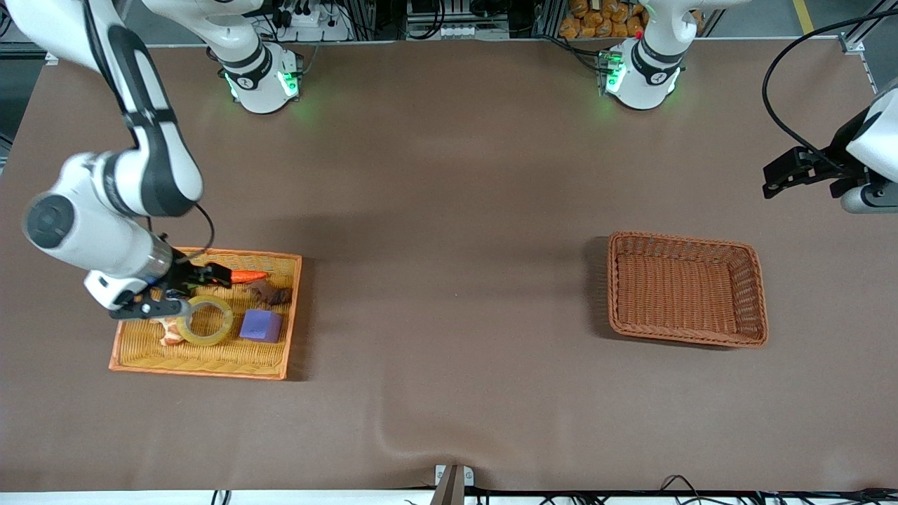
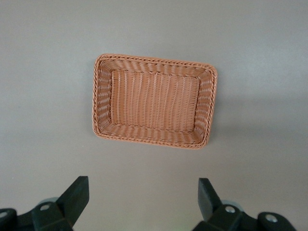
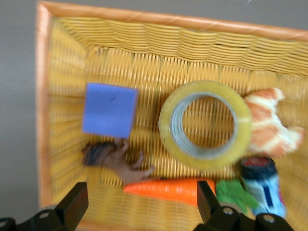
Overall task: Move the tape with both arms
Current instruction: 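Lower the right gripper onto the yellow tape roll and grasp it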
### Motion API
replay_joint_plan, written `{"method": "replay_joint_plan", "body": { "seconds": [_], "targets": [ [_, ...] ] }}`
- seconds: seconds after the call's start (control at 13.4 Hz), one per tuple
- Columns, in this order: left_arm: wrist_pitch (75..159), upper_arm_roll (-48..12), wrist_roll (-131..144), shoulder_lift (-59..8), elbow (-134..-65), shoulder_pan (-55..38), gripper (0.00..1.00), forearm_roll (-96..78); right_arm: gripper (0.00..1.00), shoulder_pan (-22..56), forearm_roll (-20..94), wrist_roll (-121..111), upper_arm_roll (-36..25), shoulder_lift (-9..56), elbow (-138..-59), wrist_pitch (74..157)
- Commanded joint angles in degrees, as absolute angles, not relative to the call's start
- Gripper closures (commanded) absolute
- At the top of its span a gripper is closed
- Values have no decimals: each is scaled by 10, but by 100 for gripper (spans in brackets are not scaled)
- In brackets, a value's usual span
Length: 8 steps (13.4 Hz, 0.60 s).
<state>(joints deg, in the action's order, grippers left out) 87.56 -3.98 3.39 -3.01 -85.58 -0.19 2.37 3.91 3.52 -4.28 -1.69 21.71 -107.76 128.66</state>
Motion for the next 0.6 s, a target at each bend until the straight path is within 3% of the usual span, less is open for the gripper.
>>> {"method": "replay_joint_plan", "body": {
  "seconds": [0.0,0.52],
  "targets": [
    [868,-40,31,-33,-848,0,0,11,0,42,-7,-76,-20,275,-1051,1309],
    [868,-40,33,-31,-846,5,0,10,0,40,-45,-174,-20,330,-1037,1310]
  ]
}}
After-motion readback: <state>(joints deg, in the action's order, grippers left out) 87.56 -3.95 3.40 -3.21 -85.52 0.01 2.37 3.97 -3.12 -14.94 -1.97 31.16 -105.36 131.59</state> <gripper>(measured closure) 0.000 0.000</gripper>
